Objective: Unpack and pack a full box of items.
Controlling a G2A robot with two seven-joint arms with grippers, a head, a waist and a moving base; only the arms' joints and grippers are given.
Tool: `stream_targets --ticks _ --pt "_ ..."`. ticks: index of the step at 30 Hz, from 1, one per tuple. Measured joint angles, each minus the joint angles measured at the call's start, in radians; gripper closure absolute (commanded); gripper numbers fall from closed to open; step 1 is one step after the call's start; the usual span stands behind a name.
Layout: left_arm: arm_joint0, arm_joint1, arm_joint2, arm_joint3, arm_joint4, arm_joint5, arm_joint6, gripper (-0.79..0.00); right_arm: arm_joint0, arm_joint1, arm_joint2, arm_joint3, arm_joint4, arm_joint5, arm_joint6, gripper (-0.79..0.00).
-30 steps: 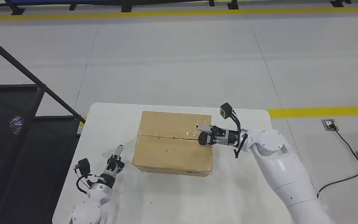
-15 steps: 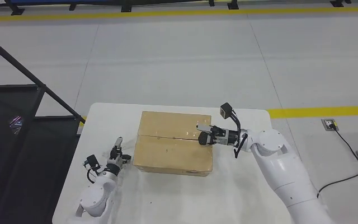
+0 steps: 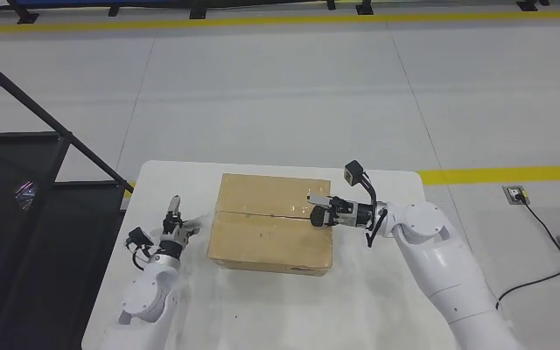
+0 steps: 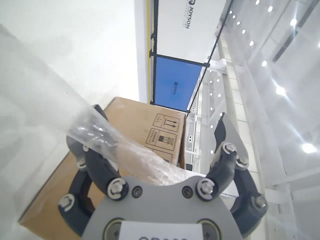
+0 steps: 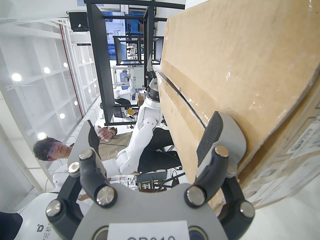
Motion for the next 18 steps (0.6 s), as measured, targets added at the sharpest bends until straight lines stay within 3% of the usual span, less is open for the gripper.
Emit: stream_targets --ticks 6,12,18 --pt "0.083 0.008 -0.052 -0.178 0.111 -0.017 0.065 -0.785 0.000 0.000 0.000 0.000 0.000 0.000 0.000 -0.785" --pt "0.120 0.011 -0.085 -0.328 0.184 0.012 0.100 -0.785 0.000 0.000 0.000 0.000 0.000 0.000 0.000 -0.785" --pt "0.116 0.012 -0.085 -0.397 0.249 0.046 0.097 -0.785 0.000 0.000 0.000 0.000 0.000 0.000 0.000 -0.785"
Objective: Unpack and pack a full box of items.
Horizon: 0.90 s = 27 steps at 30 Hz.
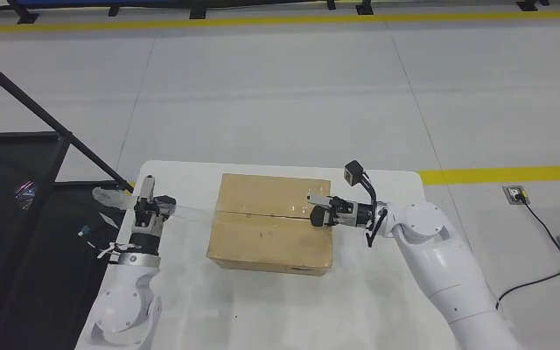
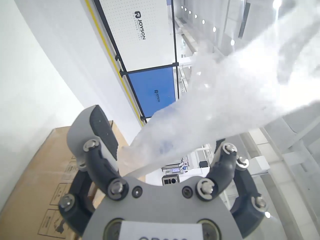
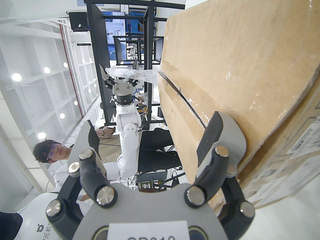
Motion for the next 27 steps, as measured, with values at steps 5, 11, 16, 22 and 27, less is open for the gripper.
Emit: stream_targets --ticks 5,11,16,22,27 --pt "-0.011 -0.003 0.032 -0.036 0.075 0.022 0.008 -0.785 0.000 0.000 0.000 0.000 0.000 0.000 0.000 -0.785" --pt "-0.014 -0.009 0.095 -0.084 0.167 0.039 0.021 -0.785 0.000 0.000 0.000 0.000 0.000 0.000 0.000 -0.785" --pt "-0.030 -0.017 0.146 -0.097 0.215 0.064 0.033 -0.785 -0.021 0.002 0.003 -0.034 -0.001 -0.001 -0.023 -0.785" --pt "-0.075 -0.027 0.203 -0.064 0.245 0.097 0.042 -0.785 -0.073 0.017 0.032 -0.136 0.007 0.002 0.001 -0.785" --pt "-0.113 -0.037 0.243 -0.036 0.260 0.117 0.055 -0.785 -0.121 0.030 0.060 -0.216 0.009 0.001 0.008 -0.785"
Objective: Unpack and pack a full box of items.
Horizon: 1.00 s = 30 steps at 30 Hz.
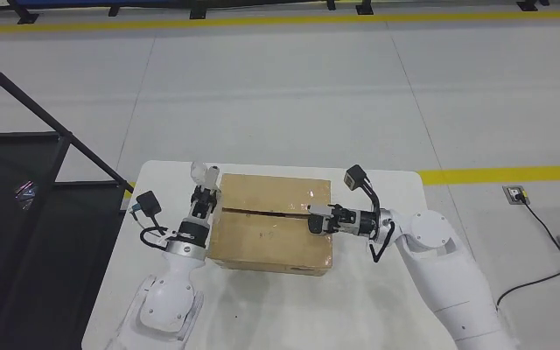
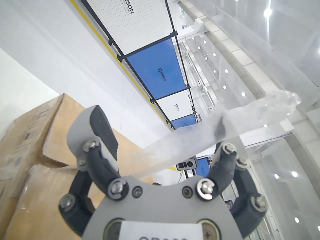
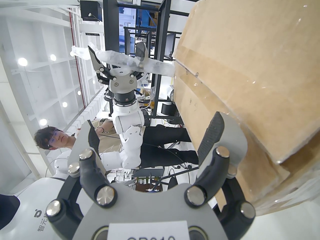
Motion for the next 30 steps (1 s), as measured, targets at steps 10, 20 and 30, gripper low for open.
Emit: stream_targets --ticks 10,20,30 --pt "-0.042 -0.014 0.036 0.038 0.018 0.023 0.000 -0.785 -0.054 0.018 0.033 -0.071 -0.005 0.024 -0.008 -0.785" --pt "-0.075 -0.029 0.087 0.082 0.046 0.036 -0.009 -0.785 -0.072 0.028 0.046 -0.084 0.000 0.027 -0.017 -0.785" --pt "-0.103 -0.046 0.140 0.128 0.078 0.045 -0.006 -0.785 -0.084 0.037 0.059 -0.078 0.020 0.008 -0.009 -0.785"
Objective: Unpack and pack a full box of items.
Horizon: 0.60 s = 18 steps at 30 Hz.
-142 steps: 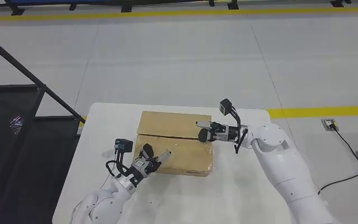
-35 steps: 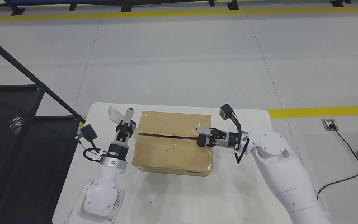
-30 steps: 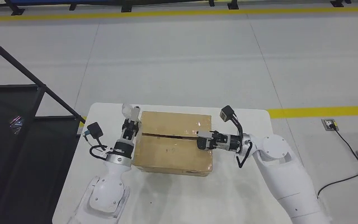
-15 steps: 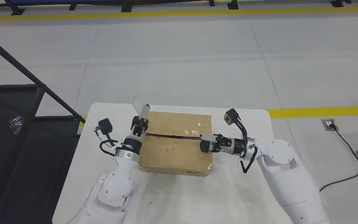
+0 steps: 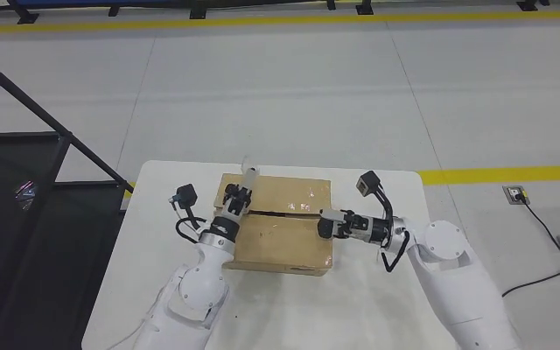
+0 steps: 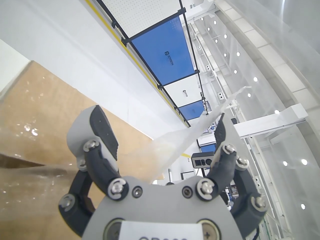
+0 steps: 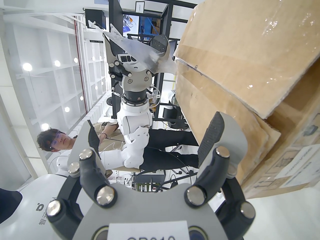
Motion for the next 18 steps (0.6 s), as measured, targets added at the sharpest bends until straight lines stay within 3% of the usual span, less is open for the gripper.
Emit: stream_targets --ticks 18 --pt "-0.007 -0.023 0.039 0.033 0.029 -0.009 -0.019 -0.785 -0.004 0.011 0.016 0.019 0.045 -0.051 -0.013 -0.785"
